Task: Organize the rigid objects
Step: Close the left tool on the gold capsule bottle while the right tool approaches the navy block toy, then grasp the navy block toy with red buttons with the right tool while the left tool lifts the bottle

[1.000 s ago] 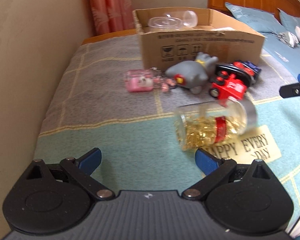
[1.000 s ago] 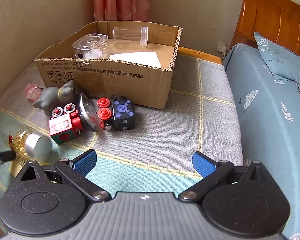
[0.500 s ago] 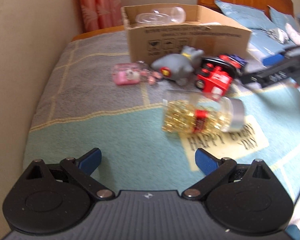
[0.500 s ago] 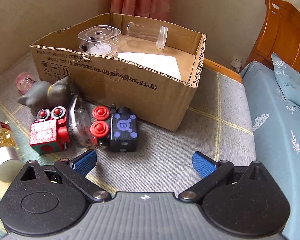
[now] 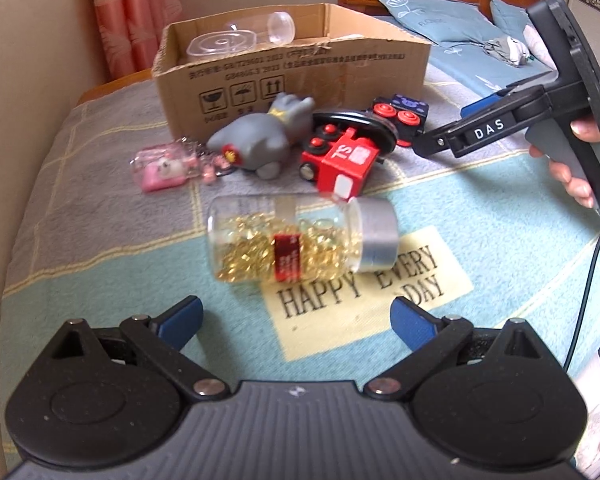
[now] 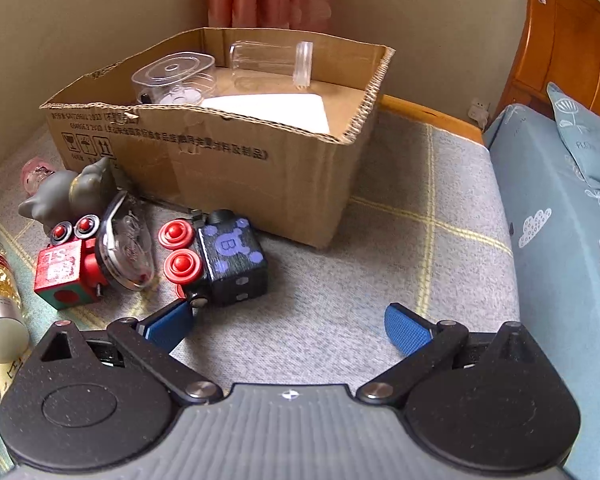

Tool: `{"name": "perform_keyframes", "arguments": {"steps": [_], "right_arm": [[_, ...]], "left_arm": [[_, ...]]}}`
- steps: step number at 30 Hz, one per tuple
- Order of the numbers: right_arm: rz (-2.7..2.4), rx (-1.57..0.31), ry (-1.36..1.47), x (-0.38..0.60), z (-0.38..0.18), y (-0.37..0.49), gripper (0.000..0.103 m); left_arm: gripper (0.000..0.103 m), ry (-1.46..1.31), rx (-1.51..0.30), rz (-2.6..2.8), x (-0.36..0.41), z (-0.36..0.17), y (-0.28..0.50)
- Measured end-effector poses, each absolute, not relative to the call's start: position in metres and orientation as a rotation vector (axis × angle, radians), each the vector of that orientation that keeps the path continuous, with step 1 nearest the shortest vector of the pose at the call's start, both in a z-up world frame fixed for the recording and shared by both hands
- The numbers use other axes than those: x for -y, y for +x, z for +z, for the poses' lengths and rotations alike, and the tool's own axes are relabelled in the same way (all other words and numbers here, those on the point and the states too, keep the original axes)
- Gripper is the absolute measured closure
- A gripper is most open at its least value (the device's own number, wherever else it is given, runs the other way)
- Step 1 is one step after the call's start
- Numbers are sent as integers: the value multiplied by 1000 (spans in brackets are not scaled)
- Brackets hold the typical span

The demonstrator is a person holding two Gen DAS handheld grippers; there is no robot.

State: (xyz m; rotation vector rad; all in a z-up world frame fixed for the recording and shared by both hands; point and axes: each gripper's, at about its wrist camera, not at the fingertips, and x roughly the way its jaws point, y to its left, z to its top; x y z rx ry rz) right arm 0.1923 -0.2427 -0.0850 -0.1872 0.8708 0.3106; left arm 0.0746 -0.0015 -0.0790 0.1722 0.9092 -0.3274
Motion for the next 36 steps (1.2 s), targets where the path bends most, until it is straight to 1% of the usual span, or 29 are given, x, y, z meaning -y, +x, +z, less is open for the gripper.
{"name": "perform_keyframes", "arguments": {"steps": [8,17,18,20,25,31,36], "right_arm": [[249,-871,-147,264,-88,194,0],[236,-864,-142,265,-90,192,0],[236,-867,-142,265,-90,191,0],[241,-873,-143,263,-89,190,0],[260,-893,-149,254,-87,184,0],[296,-834,-120,236,-70,177,0],[294,-803,-108,220,-61,191,0]], "left_arm": [[3,173,-899,-328,9,-80,84],[4,159,-865,-310,15,-75,96],[4,149,-853,-303,14,-73,97],[10,119,-833,-311,12,-70,99],[10,100,-836,-282,2,-68,106],[10,78,-842,-232,-15,-69,107],[10,70,-846,-218,-23,-69,110]]}}
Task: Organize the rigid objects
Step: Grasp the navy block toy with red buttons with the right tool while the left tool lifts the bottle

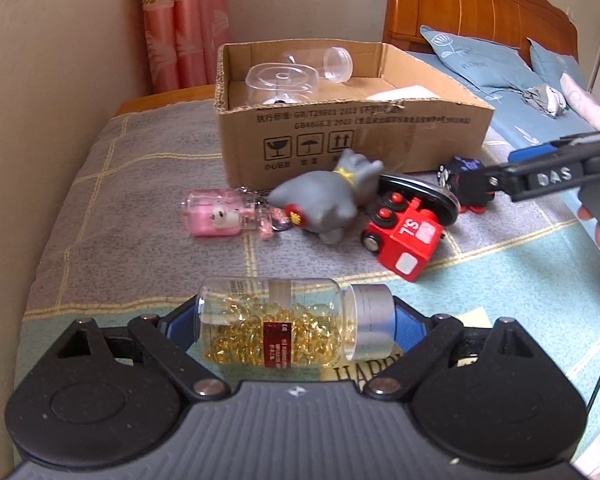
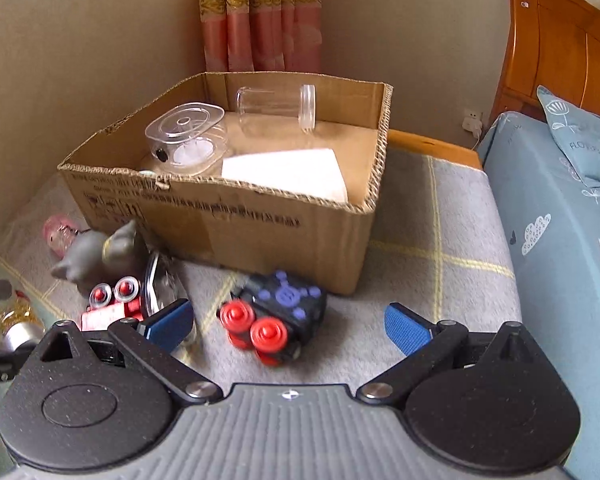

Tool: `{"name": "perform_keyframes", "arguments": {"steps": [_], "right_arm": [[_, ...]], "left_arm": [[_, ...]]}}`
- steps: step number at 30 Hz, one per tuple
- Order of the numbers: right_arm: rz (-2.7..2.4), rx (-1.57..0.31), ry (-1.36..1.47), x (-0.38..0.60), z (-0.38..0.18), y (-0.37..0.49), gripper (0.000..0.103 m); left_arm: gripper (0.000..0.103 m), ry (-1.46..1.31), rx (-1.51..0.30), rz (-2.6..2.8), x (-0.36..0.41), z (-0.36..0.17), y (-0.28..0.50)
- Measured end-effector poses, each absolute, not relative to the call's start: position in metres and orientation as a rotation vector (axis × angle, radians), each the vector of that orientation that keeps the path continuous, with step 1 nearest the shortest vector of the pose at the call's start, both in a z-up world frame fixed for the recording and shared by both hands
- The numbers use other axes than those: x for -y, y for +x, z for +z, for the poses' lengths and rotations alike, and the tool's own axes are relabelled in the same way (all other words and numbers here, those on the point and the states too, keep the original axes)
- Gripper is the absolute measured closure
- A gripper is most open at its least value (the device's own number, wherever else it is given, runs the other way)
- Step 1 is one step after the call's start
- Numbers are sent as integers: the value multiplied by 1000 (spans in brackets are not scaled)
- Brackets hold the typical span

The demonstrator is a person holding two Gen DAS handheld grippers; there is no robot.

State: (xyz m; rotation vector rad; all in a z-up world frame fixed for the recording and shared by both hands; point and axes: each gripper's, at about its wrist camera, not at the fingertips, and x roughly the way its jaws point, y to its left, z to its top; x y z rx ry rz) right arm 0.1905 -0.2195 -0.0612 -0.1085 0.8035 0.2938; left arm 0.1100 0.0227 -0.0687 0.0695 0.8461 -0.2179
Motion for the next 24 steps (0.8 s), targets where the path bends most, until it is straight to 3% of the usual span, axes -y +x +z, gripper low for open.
{"name": "perform_keyframes", "arguments": {"steps": [20,24], "right_arm": [[213,-866,-144,236,-86,204,0],[231,-860,-171,226,-81,209,6]], "left_arm": [[10,80,-847,-204,-23,-67,121],[9,87,-857,-201,-22,-69,123]]}}
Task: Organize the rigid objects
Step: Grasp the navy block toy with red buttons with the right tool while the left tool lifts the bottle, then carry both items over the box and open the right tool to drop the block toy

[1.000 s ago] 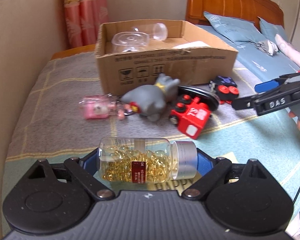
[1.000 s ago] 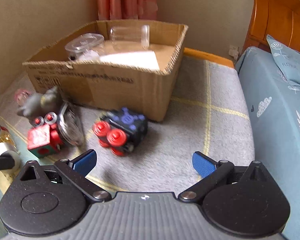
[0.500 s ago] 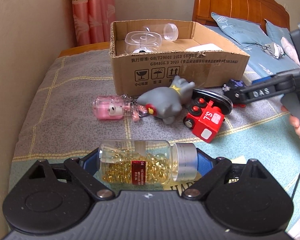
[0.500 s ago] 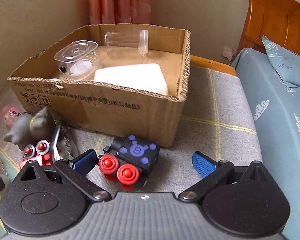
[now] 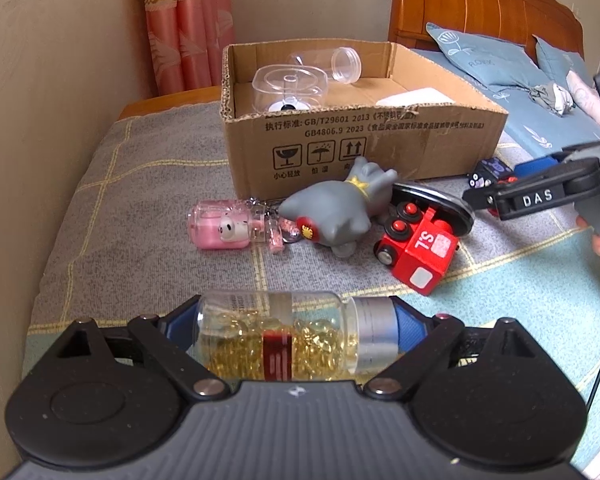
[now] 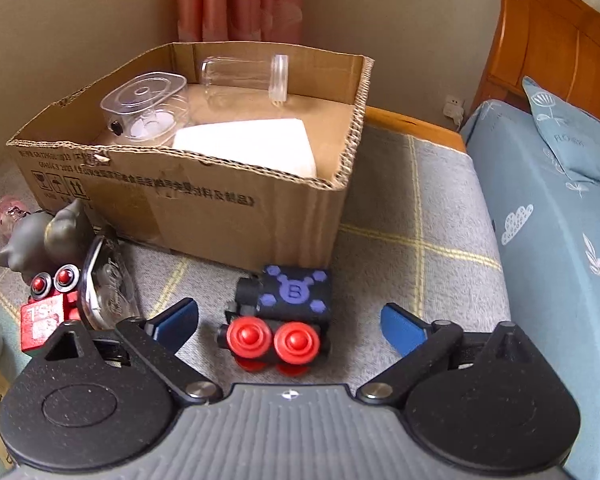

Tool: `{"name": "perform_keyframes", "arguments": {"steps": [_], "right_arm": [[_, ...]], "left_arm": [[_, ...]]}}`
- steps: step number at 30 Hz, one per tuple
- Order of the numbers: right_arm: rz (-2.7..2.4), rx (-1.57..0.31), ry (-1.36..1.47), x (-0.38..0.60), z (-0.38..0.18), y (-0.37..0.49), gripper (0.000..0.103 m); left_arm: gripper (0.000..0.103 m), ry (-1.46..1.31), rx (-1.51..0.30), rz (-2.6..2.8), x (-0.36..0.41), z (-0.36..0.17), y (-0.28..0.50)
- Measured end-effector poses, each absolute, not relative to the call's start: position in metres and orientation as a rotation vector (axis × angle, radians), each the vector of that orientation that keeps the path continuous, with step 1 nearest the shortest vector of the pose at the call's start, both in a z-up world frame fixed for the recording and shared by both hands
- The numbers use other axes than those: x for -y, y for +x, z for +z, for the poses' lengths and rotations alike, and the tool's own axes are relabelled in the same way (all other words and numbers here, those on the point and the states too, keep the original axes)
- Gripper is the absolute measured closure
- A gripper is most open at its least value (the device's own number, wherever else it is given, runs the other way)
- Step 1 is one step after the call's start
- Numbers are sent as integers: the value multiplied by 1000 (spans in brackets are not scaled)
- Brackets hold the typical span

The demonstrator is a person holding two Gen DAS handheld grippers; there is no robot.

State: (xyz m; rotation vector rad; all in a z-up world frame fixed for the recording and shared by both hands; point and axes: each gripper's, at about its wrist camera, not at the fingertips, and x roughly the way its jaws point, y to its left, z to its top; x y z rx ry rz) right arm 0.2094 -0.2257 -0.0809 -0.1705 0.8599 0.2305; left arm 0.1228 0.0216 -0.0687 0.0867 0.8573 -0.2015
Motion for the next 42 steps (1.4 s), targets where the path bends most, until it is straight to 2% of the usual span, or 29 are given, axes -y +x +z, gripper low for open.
{"name": "perform_keyframes", "arguments": {"steps": [6,11,14,27,35,42], "right_arm": [[241,-879,-191,221,-82,210,18],[248,-889,-196,220,-78,207,35],[248,-889,-203,220,-77,205,41],[273,-899,-203,224,-67,195,41],[365,-838,-235,226,-21,184,41],[389,-770,-259,216,17,220,41]], "left_arm": [[9,103,-873,-209,-21,-71,122],[9,118,-878,-219,-22,-70,119],[9,123,-878,-220,-22,-69,117],[10,126,-909,-246,-24,-66,112],[10,123,-879,-279,-25,-40,112],[10,126,-800,-294,-24,-3,126]]}}
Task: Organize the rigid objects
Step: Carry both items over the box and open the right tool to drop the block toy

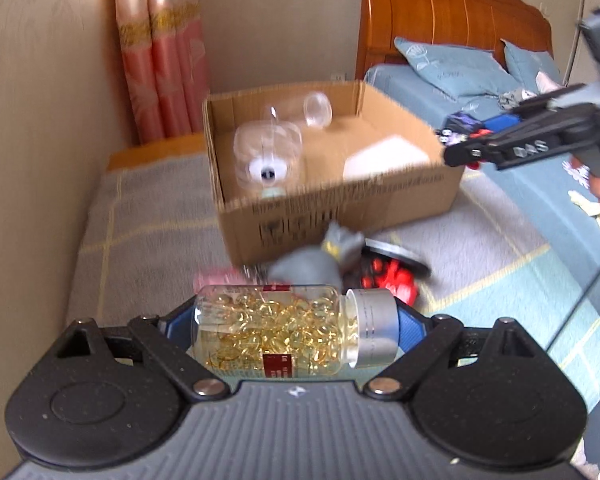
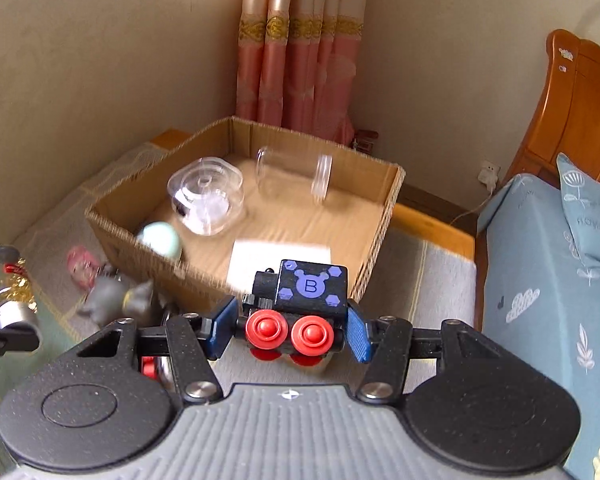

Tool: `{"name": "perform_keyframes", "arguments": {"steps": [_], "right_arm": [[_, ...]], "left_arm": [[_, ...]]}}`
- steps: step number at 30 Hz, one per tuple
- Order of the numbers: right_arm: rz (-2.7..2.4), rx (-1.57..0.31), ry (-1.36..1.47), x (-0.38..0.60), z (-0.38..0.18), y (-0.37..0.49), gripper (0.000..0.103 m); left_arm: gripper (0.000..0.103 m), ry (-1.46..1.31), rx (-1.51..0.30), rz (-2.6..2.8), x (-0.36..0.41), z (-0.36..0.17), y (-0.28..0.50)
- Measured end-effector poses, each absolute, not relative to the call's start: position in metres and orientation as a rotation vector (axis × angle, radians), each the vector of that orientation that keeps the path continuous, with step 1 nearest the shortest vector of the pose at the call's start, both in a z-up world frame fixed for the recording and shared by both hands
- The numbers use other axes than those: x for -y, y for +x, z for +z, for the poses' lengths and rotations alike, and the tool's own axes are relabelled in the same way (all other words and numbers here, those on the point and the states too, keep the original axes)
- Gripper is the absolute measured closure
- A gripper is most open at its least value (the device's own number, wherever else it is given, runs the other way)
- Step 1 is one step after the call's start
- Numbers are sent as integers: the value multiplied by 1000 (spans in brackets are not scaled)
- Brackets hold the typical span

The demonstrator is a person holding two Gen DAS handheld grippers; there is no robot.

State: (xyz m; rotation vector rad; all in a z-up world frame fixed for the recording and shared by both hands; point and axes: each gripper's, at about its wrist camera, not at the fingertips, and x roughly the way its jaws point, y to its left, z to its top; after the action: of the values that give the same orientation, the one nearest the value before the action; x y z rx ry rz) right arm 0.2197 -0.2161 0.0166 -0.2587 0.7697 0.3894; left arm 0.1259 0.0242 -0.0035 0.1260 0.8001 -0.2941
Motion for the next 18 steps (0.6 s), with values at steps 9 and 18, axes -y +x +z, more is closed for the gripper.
{"name": "perform_keyframes", "arguments": {"steps": [9,18], "right_arm": [[370,-811,-236,198,16,306,41],[352,-802,-193,197,13,325,20]], "left_arm": [[10,149,-755,-260,-25,18,149],[10,150,-742,-269,-20,32,171]]}}
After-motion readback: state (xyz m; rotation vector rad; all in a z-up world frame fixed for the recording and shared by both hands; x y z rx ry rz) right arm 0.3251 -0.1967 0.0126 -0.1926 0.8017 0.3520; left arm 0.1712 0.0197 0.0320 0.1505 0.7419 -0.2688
